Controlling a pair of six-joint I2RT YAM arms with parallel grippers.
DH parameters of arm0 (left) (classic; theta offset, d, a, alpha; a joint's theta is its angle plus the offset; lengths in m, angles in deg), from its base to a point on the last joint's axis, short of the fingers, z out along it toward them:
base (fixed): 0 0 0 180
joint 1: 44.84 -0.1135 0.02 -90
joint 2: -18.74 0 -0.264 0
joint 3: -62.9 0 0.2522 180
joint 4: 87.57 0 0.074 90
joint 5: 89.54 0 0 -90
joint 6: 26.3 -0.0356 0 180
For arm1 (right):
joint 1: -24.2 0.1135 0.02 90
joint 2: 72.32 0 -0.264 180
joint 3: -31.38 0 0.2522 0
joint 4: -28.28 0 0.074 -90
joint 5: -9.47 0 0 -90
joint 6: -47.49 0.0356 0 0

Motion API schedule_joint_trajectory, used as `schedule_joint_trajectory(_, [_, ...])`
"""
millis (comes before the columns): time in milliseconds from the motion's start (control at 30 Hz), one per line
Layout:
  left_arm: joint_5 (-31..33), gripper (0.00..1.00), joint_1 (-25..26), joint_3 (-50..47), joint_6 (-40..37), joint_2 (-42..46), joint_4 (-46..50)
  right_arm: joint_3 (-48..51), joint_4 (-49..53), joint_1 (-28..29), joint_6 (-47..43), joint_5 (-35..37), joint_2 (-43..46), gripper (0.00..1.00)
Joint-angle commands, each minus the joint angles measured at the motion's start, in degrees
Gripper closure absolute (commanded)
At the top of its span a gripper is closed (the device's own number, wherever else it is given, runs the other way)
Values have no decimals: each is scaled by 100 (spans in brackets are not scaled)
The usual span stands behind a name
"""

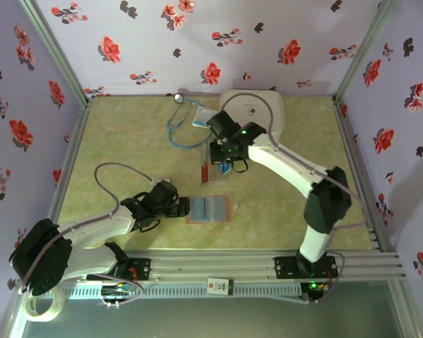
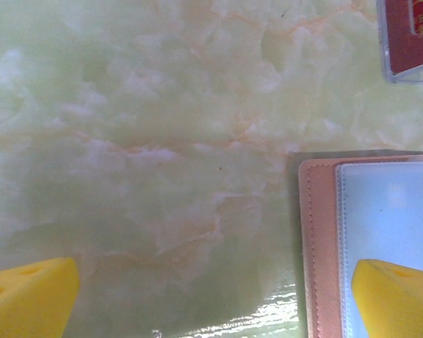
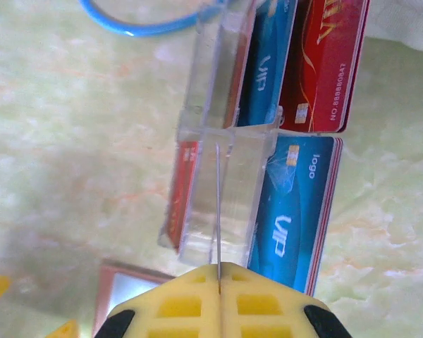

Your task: Put the credit cards into the card holder

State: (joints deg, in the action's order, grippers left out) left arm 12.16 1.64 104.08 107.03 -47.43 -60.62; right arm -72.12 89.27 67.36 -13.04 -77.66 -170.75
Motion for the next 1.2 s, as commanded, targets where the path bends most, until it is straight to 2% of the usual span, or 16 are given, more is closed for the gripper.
schedule_joint_trajectory(0, [-59,0,-7,290,-334,194,437,776,-634,-13,352,-433,810,100])
schedule_joint_trajectory(267, [-108,0,128,507,-473,104,743,4191,-4121,-5,1443,-1406,2780,100])
schedule_joint_trajectory(367, [-23,0,250,548,-415,-41,739,5259,-5286,17,1908,-1634,3157,100])
schedule_joint_trajectory(500, [156,0,411,656,-387,-331,781,6333,-6467,141,2411,-1589,3278,100])
schedule_joint_trajectory(600, [341,0,479,713,-334,-506,842,6678,-6776,360,2409,-1377,3269,100])
schedule_joint_trajectory(800, [513,0,555,817,-286,-737,857,6693,-6366,991,2160,-557,3317,100])
schedule_joint_trajectory(1000, [585,0,693,969,-288,-978,841,7374,-7392,1028,2403,-394,3373,100])
schedule_joint_trajectory(1167, [642,0,817,1093,-285,-1203,793,7461,-7491,1029,2398,-402,3364,100])
